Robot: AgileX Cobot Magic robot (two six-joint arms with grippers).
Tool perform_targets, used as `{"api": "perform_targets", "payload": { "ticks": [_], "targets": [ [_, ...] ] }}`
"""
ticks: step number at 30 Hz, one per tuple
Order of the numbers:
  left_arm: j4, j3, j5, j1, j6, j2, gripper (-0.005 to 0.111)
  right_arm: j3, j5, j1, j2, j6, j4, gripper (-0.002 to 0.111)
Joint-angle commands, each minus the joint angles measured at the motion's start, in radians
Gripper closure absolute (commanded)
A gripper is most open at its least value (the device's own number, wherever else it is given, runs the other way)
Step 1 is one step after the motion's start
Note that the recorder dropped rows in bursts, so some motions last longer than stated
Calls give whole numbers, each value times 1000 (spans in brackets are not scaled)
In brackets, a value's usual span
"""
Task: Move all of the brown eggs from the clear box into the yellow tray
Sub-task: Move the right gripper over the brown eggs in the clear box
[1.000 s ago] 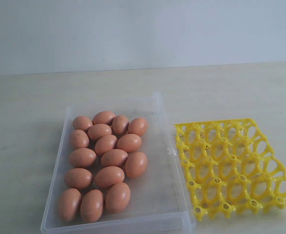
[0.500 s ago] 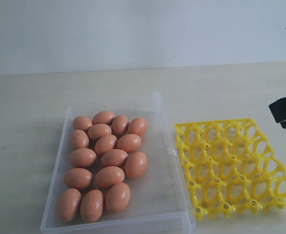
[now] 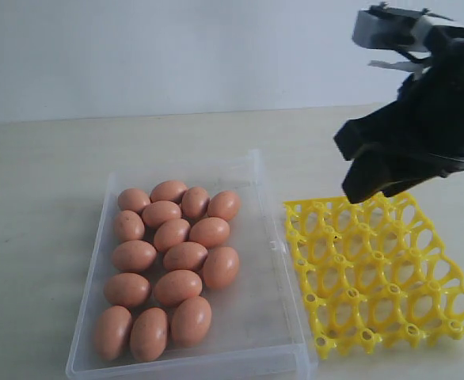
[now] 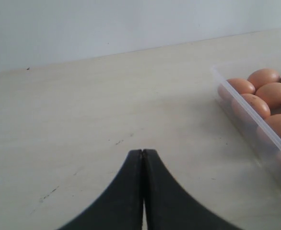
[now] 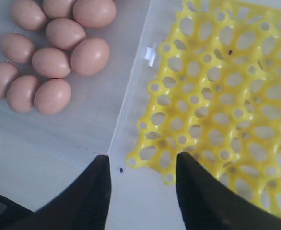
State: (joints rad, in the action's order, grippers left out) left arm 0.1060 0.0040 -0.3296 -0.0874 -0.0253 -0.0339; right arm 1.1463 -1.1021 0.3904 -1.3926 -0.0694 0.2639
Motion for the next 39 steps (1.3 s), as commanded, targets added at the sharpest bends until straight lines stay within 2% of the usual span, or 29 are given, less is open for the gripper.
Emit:
{"api": "perform_targets", "payload": {
  "ticks": [1,4,8,11,20,29,39],
  "targets": [
    [-1,-4,14,-3,-4,-1,107,114,3,33,-191,-35,6,63],
    [-1,-4,14,-3,-4,-1,107,158,66,66,-284,-32,-3,63],
    [-1,-4,14,-3,-4,-1,107,157,330,133,-319,-42,-56,65],
    [-1,-4,14,-3,-4,-1,107,157,423,179,-324,-31,-50,65],
    [-1,-4,14,-3,-4,-1,107,205,403,226,-467,-23,56,65],
    [-1,-4,14,-3,-4,-1,107,323,375,221,-617,127,-65,65],
    [-1,-4,14,-3,-4,-1,107,447,391,203,-733,204,-103,56]
  ]
}}
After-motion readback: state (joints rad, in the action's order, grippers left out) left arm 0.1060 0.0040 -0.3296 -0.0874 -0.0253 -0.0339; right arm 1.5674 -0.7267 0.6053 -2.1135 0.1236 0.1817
